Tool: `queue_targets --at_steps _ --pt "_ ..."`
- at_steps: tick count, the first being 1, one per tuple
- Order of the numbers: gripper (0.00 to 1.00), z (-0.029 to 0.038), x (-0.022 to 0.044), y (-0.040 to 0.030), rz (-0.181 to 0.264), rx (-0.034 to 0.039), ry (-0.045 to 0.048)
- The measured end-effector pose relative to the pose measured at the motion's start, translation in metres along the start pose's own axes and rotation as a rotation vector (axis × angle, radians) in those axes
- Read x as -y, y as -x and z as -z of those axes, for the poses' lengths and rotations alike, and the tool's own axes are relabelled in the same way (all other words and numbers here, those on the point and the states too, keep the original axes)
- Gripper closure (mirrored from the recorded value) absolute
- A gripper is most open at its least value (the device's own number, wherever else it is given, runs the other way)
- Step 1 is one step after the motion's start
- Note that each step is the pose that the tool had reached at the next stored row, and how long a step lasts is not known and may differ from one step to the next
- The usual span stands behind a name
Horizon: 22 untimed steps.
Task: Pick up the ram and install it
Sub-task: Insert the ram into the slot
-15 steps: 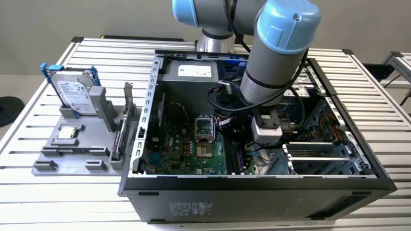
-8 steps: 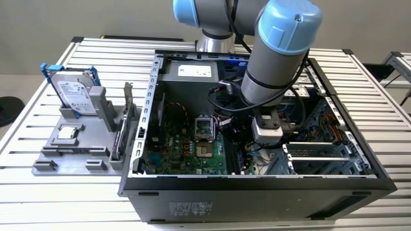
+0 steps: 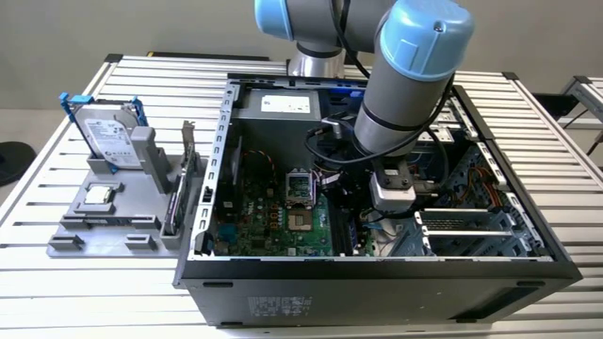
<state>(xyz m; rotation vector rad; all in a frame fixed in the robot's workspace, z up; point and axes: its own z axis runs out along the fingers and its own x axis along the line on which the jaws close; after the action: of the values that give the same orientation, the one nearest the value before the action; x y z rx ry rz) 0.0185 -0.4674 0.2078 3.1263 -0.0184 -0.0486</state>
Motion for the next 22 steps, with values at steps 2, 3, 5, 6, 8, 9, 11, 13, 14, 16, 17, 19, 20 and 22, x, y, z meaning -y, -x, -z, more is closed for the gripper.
queue_targets --at_steps 2,3,5,6,8,9,11,13,14,16,17,19,20,22 --pt "1.0 0.0017 0.0 0.0001 0.0 -0.0001 -0.0006" --pt "1.0 0.0033 0.0002 0.0001 0.0 -0.0005 -0.0022" --pt "1.0 0.0066 0.0 0.0002 0.0 0.0 -0.0001" --pt "1.0 0.0067 -0.0001 0.0002 0.0 0.0 -0.0002" --pt "1.0 0.0067 -0.0001 0.0002 0.0 -0.0001 -0.0002" --pt "1.0 0.0067 -0.0001 0.0002 0.0 0.0 -0.0002" --pt "1.0 0.0067 -0.0001 0.0002 0.0 0.0 0.0" --pt "1.0 0.0062 -0.0001 0.0002 0.0 0.0001 0.0002" --pt "1.0 0.0059 -0.0001 0.0002 -0.001 0.0001 0.0002" --pt "1.0 0.0054 -0.0001 0.0002 -0.004 0.0 0.0" --pt "1.0 0.0051 -0.0001 0.0002 -0.006 0.0001 -0.0002" --pt "1.0 0.0049 -0.0001 0.0002 -0.009 0.0002 0.0" --pt "1.0 0.0046 -0.0001 0.0002 -0.011 0.0002 -0.0002" --pt "1.0 0.0044 -0.0001 0.0002 -0.013 0.0002 -0.0003"
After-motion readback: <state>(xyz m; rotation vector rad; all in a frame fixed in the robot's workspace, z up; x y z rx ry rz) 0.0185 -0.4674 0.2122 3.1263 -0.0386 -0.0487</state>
